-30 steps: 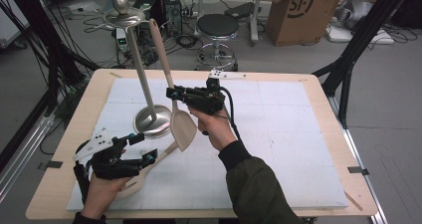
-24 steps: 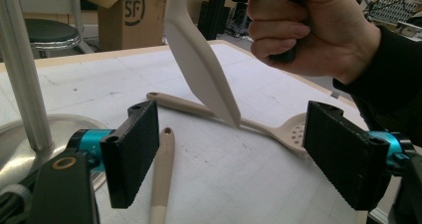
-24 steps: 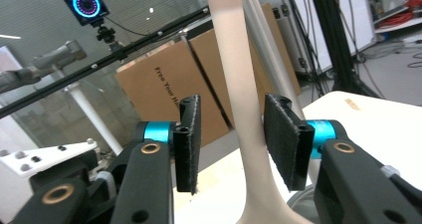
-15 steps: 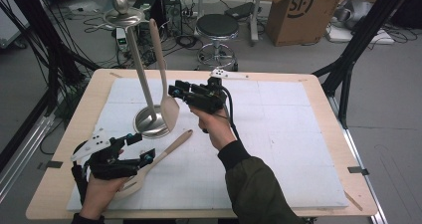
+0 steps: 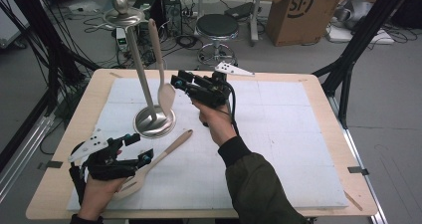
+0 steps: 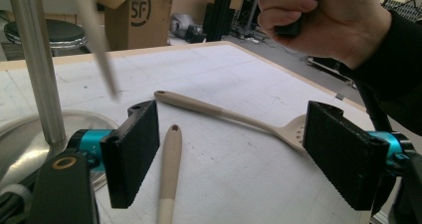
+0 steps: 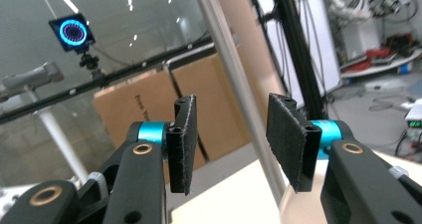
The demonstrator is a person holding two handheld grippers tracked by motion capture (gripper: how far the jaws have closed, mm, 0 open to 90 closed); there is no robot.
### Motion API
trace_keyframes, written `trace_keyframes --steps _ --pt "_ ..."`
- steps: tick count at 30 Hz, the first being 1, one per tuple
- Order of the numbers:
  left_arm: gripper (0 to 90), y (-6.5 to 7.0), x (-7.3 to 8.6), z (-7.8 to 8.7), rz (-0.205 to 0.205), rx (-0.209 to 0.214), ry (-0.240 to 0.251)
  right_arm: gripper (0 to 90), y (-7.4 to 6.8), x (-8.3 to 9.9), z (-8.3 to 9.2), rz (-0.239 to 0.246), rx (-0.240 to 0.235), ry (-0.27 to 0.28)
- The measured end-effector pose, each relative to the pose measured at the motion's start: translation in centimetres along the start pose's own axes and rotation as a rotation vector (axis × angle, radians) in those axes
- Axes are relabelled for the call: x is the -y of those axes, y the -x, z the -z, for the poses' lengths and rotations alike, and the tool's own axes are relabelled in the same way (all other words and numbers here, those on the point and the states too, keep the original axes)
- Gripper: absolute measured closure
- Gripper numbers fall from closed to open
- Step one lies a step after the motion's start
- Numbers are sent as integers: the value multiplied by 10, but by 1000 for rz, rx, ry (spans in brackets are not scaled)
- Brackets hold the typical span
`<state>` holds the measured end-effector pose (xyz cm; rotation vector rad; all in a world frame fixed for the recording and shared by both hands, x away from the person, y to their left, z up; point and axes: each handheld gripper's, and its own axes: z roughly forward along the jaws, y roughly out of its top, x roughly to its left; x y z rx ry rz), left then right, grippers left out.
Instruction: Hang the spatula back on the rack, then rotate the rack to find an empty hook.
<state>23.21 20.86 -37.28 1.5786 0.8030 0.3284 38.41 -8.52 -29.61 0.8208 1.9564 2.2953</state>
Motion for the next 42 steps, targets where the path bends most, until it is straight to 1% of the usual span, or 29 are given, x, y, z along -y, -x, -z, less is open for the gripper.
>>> trace_keyframes --steps 3,6,9,13,14,19,21,23,25,28,31,32,33,35,36,42 --pt "231 -1 0 -1 0 3 -1 552 1 -1 1 -11 4 15" --pt "231 -2 0 -2 5 1 -2 553 3 -1 1 -6 7 21" --pt "231 -5 2 -2 12 -1 -8 554 6 -2 0 -16 13 34" --pt "231 -5 3 -3 19 1 -3 557 8 -5 -3 -14 16 53" --pt "231 -5 3 -3 18 3 -3 559 7 -7 -4 -20 13 56" --pt "231 -6 4 -2 16 -2 -12 627 3 -16 -12 0 -3 79" --pt "231 -6 5 -1 24 -2 -9 677 0 -19 -14 13 -7 98" --pt "231 -6 6 -1 31 -1 -4 692 -2 -22 -16 16 -14 107" --pt "231 -6 6 0 30 1 -3 699 -3 -24 -19 1 -30 110" --pt "231 -4 6 1 23 4 -6 742 -4 -27 -21 2 -40 118" --pt "231 -1 8 1 28 9 -3 804 -4 -29 -22 1 -39 130" --pt "231 0 8 0 28 11 -4 805 -3 -30 -23 -9 -36 136" --pt "231 1 9 -1 26 16 -12 831 -1 -31 -24 -13 -35 136" --pt "231 2 10 -2 25 22 -20 870 1 -33 -25 -33 -42 151" --pt "231 2 11 -3 23 23 -22 888 2 -34 -26 -34 -38 162" --pt "231 0 13 -2 32 17 -22 896 4 -41 -29 -36 -39 178"
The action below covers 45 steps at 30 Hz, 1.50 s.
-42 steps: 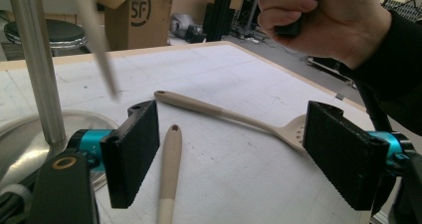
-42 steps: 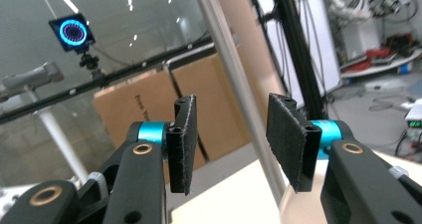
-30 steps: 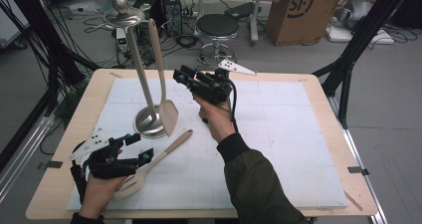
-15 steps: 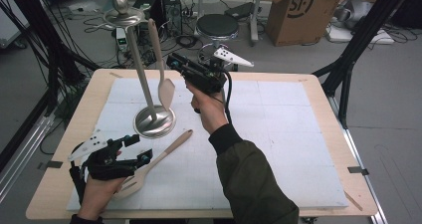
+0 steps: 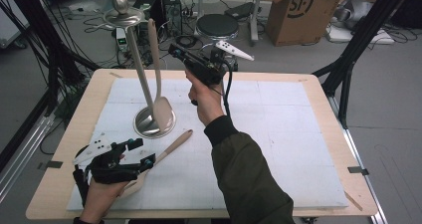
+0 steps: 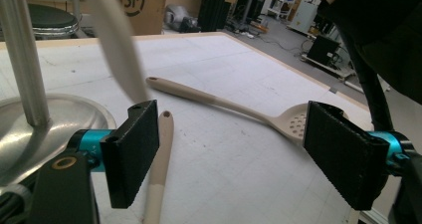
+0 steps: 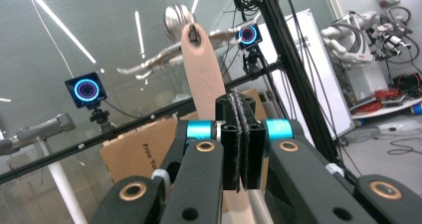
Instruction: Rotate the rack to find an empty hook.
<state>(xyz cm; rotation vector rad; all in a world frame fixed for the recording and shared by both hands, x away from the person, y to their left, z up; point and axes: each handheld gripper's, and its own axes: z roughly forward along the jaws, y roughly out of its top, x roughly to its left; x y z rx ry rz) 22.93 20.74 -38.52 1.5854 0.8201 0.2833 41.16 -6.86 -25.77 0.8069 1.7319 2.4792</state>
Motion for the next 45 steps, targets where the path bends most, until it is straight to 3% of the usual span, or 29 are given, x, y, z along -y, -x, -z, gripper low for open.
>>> trace_keyframes --steps 19,31,39,42,45 --pt "231 -1 1 5 8 -7 9 896 -3 -31 -35 20 0 64" --pt "231 -2 1 8 8 -13 14 896 -1 -36 -53 19 -6 25" --pt "231 -1 1 9 5 -12 14 896 -3 -35 -50 -4 -20 25" --pt "231 0 1 9 6 -14 14 896 -3 -35 -47 0 -23 20" --pt "231 0 1 8 5 -14 11 896 -1 -34 -48 33 2 3"
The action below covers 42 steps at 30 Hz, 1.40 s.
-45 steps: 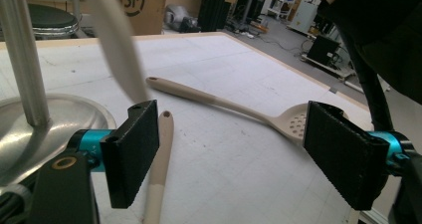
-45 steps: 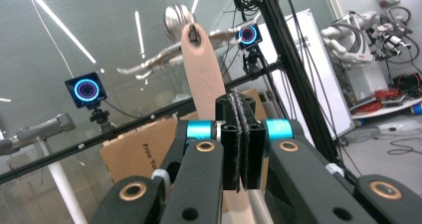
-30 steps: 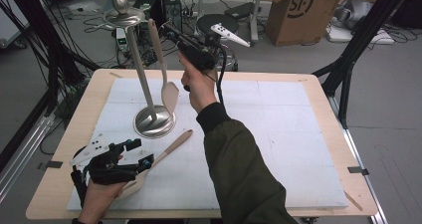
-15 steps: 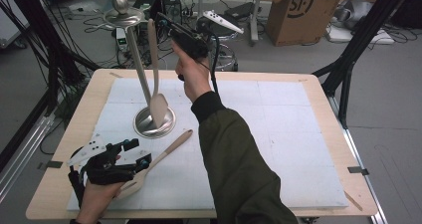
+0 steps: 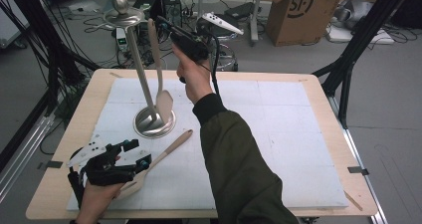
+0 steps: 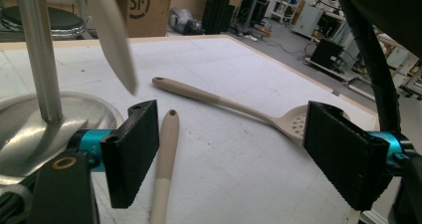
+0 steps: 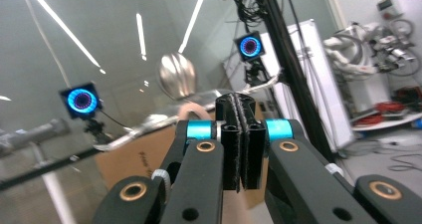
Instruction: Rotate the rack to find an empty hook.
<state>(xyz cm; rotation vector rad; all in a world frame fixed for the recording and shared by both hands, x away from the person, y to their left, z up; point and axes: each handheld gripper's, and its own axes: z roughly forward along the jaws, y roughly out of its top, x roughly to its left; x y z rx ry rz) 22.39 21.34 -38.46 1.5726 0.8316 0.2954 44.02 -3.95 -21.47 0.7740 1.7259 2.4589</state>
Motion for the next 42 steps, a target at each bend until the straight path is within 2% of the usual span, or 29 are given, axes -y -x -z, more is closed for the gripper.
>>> trace_keyframes --steps 3,10,15,19,23,29,33,39,42 --pt "231 0 1 -1 -1 0 -2 896 3 5 -4 -20 1 -32" --pt "231 -3 2 1 5 -5 -1 896 1 3 -1 -8 -18 16" --pt "232 -2 2 0 2 -3 -3 896 -4 -3 2 3 -55 44" --pt "232 -1 2 -1 -1 -1 -8 896 -5 -5 4 6 -80 28" --pt "232 0 2 -2 -2 0 -11 896 -10 -6 4 41 -86 -5" --pt "232 0 3 -3 -1 -1 -13 896 -10 -8 6 55 -74 -8" --pt "232 0 3 -2 0 2 -13 896 -3 -8 6 43 -60 0" --pt "232 -2 4 -3 6 1 -15 896 0 -11 -1 33 -75 0" --pt "233 -3 4 -3 8 0 -15 896 3 -13 -5 6 -86 -9"
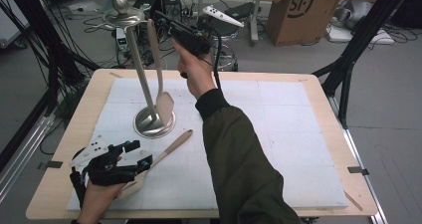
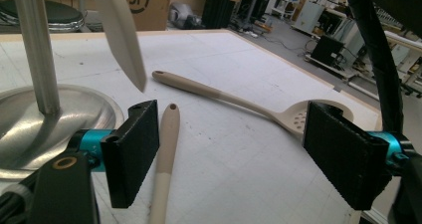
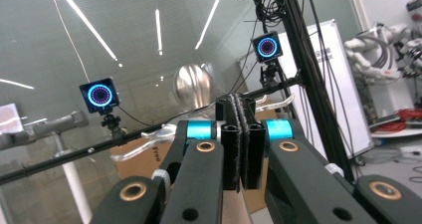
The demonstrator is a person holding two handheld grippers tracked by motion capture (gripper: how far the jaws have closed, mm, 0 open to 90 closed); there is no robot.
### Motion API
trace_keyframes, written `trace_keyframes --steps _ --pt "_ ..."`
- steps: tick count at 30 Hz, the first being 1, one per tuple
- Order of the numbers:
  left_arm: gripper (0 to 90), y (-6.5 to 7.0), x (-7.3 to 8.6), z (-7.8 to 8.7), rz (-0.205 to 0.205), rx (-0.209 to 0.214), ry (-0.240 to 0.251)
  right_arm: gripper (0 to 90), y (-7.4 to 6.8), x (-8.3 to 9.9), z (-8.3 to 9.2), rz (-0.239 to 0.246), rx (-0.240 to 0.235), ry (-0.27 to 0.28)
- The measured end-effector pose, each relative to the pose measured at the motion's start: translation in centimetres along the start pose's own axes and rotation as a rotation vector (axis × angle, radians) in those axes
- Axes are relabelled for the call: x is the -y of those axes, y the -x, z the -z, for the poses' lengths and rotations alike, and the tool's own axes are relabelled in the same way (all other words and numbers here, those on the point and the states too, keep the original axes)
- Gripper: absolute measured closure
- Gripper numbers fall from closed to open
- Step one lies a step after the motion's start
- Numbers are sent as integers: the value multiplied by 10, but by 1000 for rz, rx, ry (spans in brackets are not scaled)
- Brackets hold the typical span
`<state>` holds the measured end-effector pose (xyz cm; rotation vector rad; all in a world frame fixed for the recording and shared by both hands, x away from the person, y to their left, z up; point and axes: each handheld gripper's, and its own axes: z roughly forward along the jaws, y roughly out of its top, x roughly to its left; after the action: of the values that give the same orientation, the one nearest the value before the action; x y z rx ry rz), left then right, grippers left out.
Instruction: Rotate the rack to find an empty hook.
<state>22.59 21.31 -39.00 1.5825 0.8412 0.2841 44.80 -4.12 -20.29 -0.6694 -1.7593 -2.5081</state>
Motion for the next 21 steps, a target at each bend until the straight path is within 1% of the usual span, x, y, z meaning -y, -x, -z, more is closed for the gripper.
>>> trace_keyframes --steps 2,3,6,8,14,19,21 --pt "233 0 0 0 -1 -2 0 896 1 -1 -2 -14 -10 -4" --pt "233 0 0 0 -2 -1 0 896 1 -1 -2 -12 -8 -4" --pt "233 0 0 0 0 -2 -2 896 3 0 -1 -42 -28 -7" --pt "233 1 0 0 -2 0 -1 896 3 -1 -1 -48 -32 -12" --pt "233 2 0 -1 -7 1 -3 897 0 -2 1 -60 -57 -32" --pt "233 3 0 -2 -14 2 -8 897 -4 -1 1 -58 -85 -44" --pt "233 4 0 -2 -13 5 -8 896 -7 0 1 -50 -90 -49"
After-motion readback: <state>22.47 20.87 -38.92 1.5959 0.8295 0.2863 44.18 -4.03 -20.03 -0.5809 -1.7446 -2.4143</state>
